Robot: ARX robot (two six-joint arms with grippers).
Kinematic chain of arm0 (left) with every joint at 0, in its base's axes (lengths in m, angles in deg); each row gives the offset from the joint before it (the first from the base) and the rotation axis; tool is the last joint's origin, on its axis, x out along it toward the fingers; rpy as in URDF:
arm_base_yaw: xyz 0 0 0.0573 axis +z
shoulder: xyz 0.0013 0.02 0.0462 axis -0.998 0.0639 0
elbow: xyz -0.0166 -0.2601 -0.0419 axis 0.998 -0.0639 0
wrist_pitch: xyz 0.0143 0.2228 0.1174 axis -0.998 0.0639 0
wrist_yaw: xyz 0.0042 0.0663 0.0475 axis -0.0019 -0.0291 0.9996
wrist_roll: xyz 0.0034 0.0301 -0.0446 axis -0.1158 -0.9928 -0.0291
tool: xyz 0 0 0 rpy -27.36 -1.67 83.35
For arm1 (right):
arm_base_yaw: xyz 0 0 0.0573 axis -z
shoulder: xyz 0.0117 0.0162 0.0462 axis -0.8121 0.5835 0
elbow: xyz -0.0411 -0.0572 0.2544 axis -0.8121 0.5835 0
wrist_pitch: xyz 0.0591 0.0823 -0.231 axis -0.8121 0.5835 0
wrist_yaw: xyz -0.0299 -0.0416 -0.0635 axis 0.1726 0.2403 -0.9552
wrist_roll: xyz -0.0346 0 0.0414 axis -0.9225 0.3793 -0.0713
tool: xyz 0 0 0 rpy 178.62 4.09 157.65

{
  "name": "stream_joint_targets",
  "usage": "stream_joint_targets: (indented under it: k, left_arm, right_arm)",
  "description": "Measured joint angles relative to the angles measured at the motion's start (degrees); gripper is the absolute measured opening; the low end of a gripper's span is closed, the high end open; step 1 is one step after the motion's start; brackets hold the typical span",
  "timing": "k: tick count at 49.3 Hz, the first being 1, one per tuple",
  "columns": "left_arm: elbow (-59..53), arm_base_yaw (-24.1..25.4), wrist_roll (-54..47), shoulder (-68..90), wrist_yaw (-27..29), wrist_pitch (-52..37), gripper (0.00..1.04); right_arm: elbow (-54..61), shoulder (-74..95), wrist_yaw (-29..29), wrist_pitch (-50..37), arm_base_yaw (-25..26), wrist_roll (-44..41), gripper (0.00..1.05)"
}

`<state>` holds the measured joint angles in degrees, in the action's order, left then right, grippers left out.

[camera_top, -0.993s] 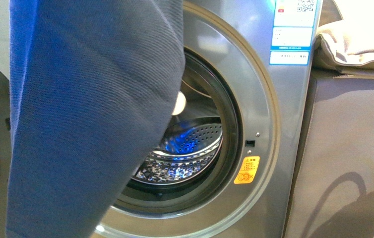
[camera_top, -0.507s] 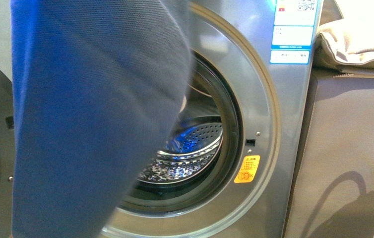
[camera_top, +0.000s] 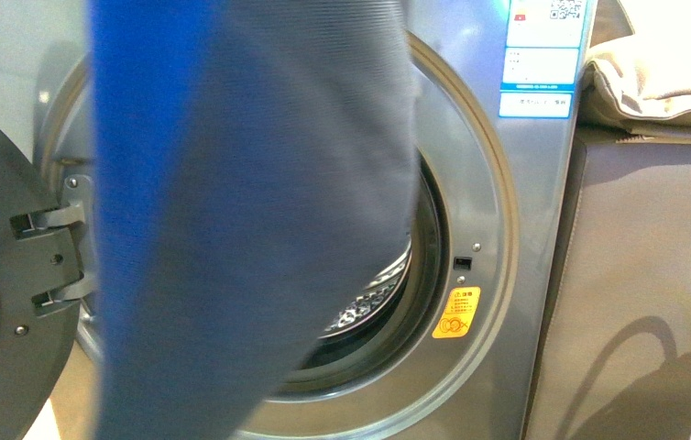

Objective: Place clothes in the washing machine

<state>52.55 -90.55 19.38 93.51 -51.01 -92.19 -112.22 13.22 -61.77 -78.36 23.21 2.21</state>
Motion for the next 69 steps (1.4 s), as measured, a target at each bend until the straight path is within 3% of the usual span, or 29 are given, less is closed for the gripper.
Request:
stream_joint_targets:
  k: [15, 17, 25, 27, 37, 48, 54, 57, 61, 69]
  left_arm:
    - [0.0, 0.0, 0.2, 0.1, 0.1, 0.0, 0.98]
    - [-0.2, 0.3, 0.7, -0.6, 2.3, 0.7, 0.98]
    - [0.3, 0.4, -11.8, -7.1, 15.6, 22.1, 0.98]
    - [0.3, 0.4, -14.7, -7.8, 16.6, 24.8, 0.98]
    - [-1.9, 1.1, -16.4, -8.7, 12.6, 18.8, 0.98]
    - [-4.6, 1.6, -4.1, -10.1, 6.0, 1.8, 0.98]
    - [-4.6, 1.6, -2.3, -10.1, 6.0, 0.0, 0.98]
    - [-4.8, 0.7, -0.8, -10.5, 5.7, 0.5, 0.98]
    - [-5.0, -1.9, -2.6, -12.5, 6.2, 7.6, 0.98]
    - [-4.9, -8.6, -15.8, -15.8, 8.5, 24.3, 0.98]
  right_arm:
    - [0.0, 0.0, 0.0, 0.0, 0.0, 0.0, 0.13]
    - [0.0, 0.0, 0.0, 0.0, 0.0, 0.0, 0.13]
    - [0.0, 0.0, 0.0, 0.0, 0.0, 0.0, 0.13]
    - [0.0, 0.0, 0.0, 0.0, 0.0, 0.0, 0.13]
    - [0.0, 0.0, 0.0, 0.0, 0.0, 0.0, 0.13]
    - [0.0, 0.0, 0.0, 0.0, 0.0, 0.0, 0.13]
    - [0.0, 0.0, 0.0, 0.0, 0.0, 0.0, 0.13]
    - [0.0, 0.0, 0.0, 0.0, 0.0, 0.0, 0.13]
    - [0.0, 0.0, 0.0, 0.0, 0.0, 0.0, 0.13]
    - [0.0, 0.0, 0.0, 0.0, 0.0, 0.0, 0.13]
